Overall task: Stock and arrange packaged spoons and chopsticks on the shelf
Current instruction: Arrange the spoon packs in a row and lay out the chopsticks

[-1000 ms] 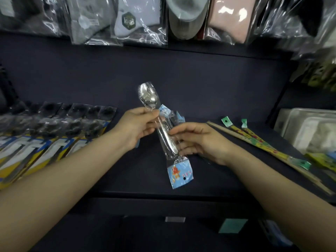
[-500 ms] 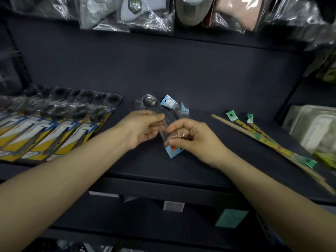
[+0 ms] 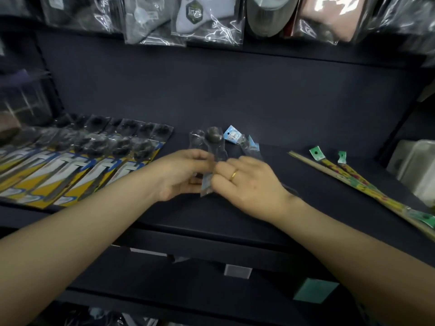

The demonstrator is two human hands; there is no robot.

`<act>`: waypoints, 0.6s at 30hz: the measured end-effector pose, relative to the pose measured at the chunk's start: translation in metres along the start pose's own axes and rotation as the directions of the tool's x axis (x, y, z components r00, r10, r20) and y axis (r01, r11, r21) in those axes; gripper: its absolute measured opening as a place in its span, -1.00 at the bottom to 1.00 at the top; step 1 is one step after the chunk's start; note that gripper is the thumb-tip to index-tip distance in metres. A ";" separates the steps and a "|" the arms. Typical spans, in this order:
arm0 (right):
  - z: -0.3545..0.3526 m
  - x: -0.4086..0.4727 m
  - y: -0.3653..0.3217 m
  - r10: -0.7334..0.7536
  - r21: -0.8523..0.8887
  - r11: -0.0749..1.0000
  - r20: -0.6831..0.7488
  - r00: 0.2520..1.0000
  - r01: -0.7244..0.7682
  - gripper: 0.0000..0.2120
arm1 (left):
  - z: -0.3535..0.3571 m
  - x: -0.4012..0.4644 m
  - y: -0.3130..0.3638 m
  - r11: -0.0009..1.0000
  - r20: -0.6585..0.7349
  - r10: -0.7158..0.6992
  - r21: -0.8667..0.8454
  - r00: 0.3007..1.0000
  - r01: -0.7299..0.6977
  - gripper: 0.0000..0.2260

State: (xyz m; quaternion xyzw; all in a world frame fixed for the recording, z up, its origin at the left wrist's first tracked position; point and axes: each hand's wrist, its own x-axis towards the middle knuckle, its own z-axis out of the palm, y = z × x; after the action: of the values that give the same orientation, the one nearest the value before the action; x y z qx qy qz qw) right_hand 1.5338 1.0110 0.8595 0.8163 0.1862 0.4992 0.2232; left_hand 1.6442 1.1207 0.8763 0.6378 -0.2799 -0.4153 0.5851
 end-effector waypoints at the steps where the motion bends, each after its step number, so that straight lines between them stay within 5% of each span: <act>1: 0.003 0.003 -0.003 -0.022 0.009 1.000 -0.001 1.000 0.022 -0.82 | -0.004 -0.002 0.000 1.000 0.013 -0.002 0.018 1.000 0.002 -0.87; 10: 0.034 0.018 -0.038 -0.106 0.296 0.955 0.363 0.926 -0.006 -0.85 | -0.038 -0.010 -0.007 0.843 -0.137 0.037 0.536 0.990 0.043 -0.81; 13: 0.030 0.025 -0.031 -0.094 0.460 0.872 0.496 0.863 -0.169 -0.61 | -0.050 -0.012 -0.011 0.752 -0.125 0.134 0.658 0.983 -0.019 -0.69; 18: 0.040 0.015 -0.006 0.295 0.261 0.797 0.620 0.727 -0.545 -0.64 | -0.065 -0.022 -0.014 0.657 -0.070 0.203 0.749 0.977 -0.083 -0.62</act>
State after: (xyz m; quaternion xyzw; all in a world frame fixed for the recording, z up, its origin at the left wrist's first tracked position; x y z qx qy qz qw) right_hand 1.5753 1.0171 0.8512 0.9726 0.0231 0.2278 -0.0392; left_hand 1.6874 1.1745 0.8648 0.8251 -0.4297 -0.1697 0.3252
